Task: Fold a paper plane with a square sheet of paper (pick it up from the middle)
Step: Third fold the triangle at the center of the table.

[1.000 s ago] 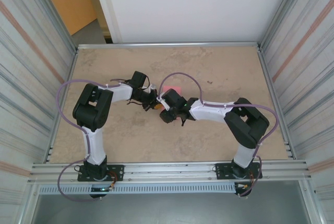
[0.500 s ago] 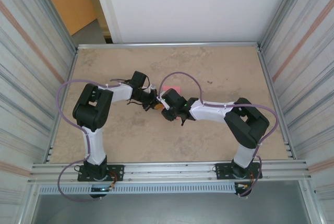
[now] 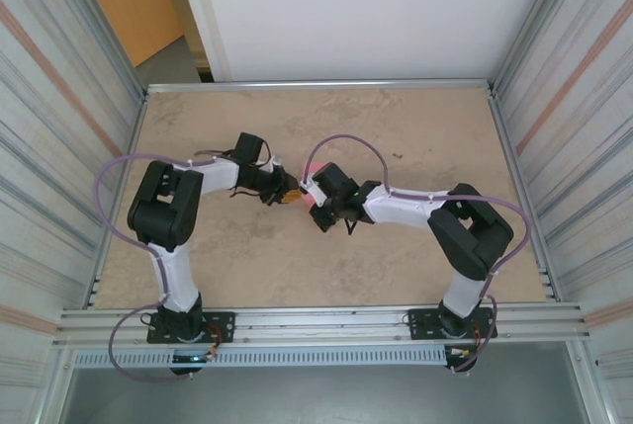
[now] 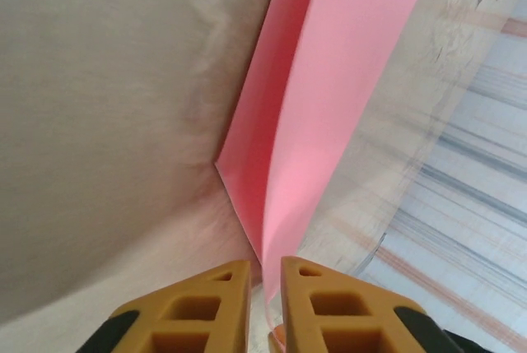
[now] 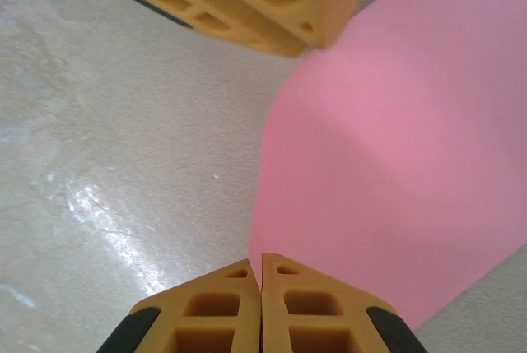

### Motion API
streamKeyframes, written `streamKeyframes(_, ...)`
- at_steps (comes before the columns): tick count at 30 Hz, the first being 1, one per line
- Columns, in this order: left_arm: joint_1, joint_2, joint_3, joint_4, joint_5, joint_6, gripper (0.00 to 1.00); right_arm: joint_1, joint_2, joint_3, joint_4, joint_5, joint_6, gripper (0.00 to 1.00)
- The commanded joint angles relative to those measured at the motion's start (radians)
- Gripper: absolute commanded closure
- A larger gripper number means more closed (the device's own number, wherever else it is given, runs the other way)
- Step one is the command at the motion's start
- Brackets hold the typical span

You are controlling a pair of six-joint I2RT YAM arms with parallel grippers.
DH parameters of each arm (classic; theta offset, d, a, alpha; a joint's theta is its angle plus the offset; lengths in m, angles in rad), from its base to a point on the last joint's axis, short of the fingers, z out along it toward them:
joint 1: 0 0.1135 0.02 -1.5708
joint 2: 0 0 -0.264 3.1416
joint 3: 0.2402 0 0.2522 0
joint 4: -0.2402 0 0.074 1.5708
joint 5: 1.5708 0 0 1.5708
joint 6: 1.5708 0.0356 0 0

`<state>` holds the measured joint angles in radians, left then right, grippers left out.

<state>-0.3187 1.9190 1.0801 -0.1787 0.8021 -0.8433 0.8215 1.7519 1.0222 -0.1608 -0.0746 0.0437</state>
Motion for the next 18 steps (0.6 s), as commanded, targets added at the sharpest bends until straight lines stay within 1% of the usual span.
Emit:
streamKeyframes(1, 0.029, -0.066, -0.023, -0.005, 0.005, 0.006, 0.81, -0.029, -0.050, -0.022, -0.001, -0.125, 0.020, 0.93)
streamKeyframes(5, 0.046, -0.092, -0.016, -0.034, -0.007, 0.032, 0.77, -0.045, -0.063, -0.029, 0.005, -0.188, 0.028, 0.94)
streamKeyframes(10, 0.049, -0.106, -0.001, -0.056, -0.021, 0.052, 0.77, -0.050, -0.056, -0.022, -0.008, -0.239, 0.031, 0.94)
streamKeyframes(18, 0.046, -0.124, 0.009, -0.005, -0.021, 0.043, 0.75, -0.050, -0.030, -0.018, -0.026, -0.321, 0.033, 0.94)
